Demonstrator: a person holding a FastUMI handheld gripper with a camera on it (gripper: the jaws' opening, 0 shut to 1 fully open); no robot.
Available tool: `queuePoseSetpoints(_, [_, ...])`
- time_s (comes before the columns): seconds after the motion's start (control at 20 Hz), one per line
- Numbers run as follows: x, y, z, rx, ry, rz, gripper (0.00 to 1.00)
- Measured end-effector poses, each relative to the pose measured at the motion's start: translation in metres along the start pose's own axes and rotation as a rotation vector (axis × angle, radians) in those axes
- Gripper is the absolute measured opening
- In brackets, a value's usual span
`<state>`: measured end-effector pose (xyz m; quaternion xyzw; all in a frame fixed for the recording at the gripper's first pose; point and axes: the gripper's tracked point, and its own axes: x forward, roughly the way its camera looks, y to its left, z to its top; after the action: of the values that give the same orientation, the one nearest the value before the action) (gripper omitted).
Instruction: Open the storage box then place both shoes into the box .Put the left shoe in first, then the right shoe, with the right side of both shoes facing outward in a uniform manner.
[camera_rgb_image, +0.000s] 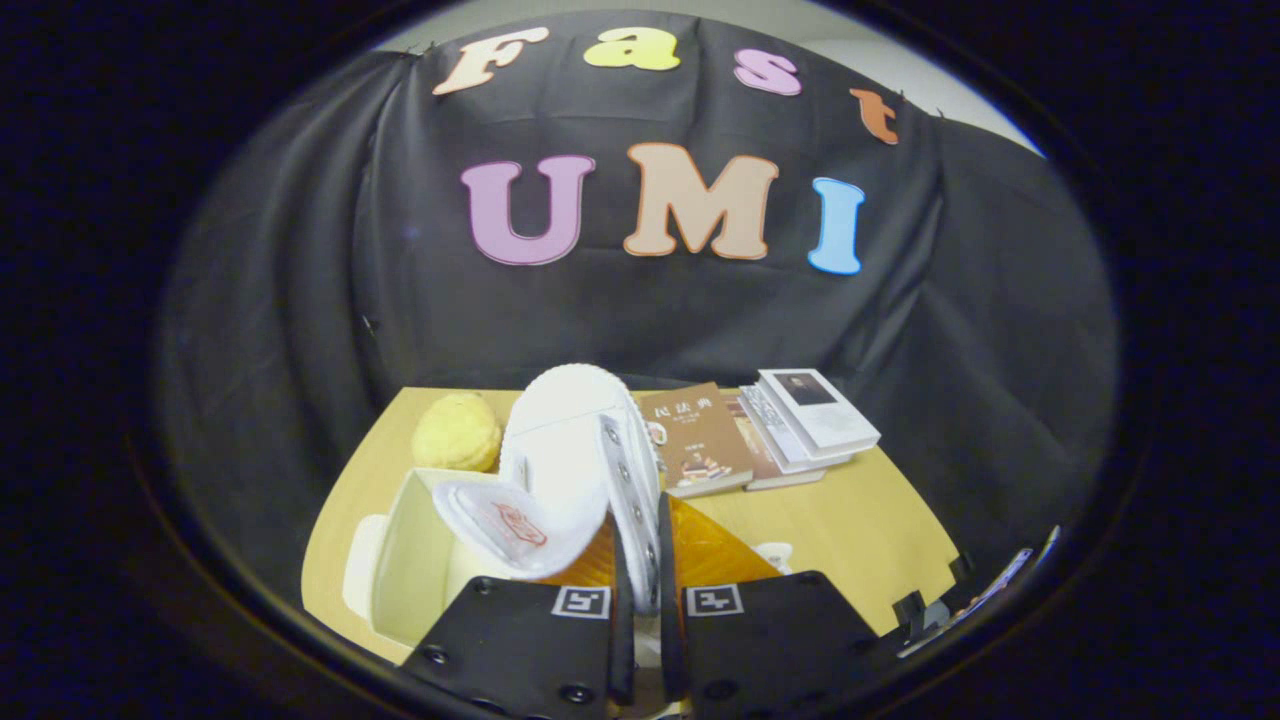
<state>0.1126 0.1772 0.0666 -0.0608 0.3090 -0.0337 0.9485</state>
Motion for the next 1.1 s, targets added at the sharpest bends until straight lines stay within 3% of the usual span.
queuePoseSetpoints(0.35, [0.019, 0.093, -0.019, 0.027, 0.040, 0.086, 0.13])
queuePoseSetpoints(0.55, [0.051, 0.105, -0.069, -0.040, 0.168, 0.027, 0.14])
queuePoseSetpoints(0.9, [0.094, 0.129, -0.155, -0.061, 0.421, 0.036, 0.14])
queuePoseSetpoints(1.1, [0.097, 0.134, -0.178, -0.059, 0.541, 0.041, 0.14])
